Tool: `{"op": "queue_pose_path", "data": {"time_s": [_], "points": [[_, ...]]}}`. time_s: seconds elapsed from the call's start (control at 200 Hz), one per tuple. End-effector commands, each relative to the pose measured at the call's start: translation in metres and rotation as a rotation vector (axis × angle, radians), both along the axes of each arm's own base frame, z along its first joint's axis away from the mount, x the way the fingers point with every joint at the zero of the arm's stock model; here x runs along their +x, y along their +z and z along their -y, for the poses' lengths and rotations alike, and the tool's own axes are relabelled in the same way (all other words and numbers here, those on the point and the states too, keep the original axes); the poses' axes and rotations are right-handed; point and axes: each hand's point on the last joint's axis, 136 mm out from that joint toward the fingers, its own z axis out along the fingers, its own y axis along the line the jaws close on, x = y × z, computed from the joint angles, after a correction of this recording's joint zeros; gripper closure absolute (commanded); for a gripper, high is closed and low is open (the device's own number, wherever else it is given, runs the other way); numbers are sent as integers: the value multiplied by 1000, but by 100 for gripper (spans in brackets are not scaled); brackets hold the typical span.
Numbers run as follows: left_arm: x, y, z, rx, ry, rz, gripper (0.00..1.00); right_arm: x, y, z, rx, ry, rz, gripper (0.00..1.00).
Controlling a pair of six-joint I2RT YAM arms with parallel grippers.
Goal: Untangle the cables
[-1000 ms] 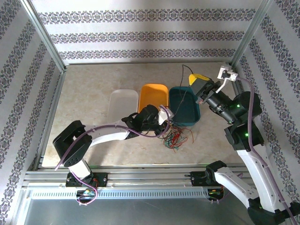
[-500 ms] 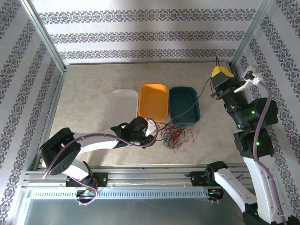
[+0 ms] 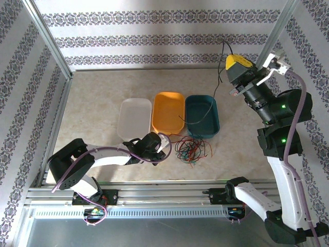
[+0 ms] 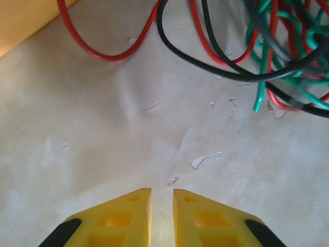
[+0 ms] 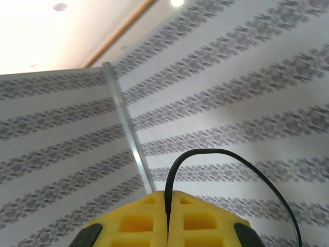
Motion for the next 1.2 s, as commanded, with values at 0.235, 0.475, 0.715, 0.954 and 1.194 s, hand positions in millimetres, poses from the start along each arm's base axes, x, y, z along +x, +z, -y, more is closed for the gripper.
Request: {"op": "queue_pose_path", "data": {"time_s": [0.235,0.475,0.715,0.954,1.194], "points": [[72,166,-29,-301,464,439,31,25,-11,-63,10,225,-41,100],[74,221,-223,-133,1334,656,16,89,-39,-120,24,273,-155,100],[50,213,-288,-111,1503,611,7,144,-87,-177,16,356,-301,100],[50,203,-286,-45,1478,568,1,172,-168,-231,-36,424,-470,100],[59,200,-279,14,1444,555,0,178,-287,-286,-106,537,-728,100]]}}
